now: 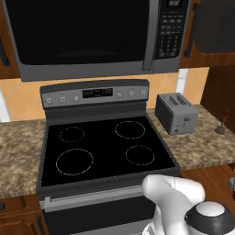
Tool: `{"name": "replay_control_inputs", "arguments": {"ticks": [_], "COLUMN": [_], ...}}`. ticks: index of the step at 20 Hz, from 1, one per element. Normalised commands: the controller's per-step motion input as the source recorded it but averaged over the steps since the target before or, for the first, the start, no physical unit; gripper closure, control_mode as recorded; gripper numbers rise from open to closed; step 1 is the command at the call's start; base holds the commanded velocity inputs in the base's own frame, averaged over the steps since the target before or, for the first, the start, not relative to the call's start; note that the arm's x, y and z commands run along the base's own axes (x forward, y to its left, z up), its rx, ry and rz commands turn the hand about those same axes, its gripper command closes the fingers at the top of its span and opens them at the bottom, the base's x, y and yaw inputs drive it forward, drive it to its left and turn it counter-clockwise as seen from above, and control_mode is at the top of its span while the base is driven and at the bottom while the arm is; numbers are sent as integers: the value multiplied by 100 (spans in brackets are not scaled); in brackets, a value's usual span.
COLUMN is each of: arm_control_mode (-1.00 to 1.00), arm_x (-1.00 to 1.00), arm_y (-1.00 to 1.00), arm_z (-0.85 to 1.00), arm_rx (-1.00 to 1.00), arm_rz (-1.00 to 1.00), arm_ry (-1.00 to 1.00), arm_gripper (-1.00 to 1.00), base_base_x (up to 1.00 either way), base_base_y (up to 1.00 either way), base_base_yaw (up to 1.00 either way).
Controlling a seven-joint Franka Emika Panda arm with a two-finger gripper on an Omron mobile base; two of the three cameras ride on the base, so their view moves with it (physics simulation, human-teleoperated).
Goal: Pick the measuring cup from the drawer and place it on the counter.
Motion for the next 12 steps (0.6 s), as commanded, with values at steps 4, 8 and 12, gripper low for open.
{"name": "replay_control_inputs", "arguments": {"ticks": [4,8,12], "arm_control_mode": [-100,-100,-100], "arm_x": [37,35,36], "arm_y": [-20,-2,-1], "arm_z": [-11,-28,-20], "arm_rx": [-11,-22,-7], "arm_rz": [0,0,0], "arm_ry": [-3,0,14], "arm_gripper": [-100,-100,-100], "base_base_x": [0,0,0], "base_base_y": [0,0,0], "base_base_yaw": [0,0,0]}}
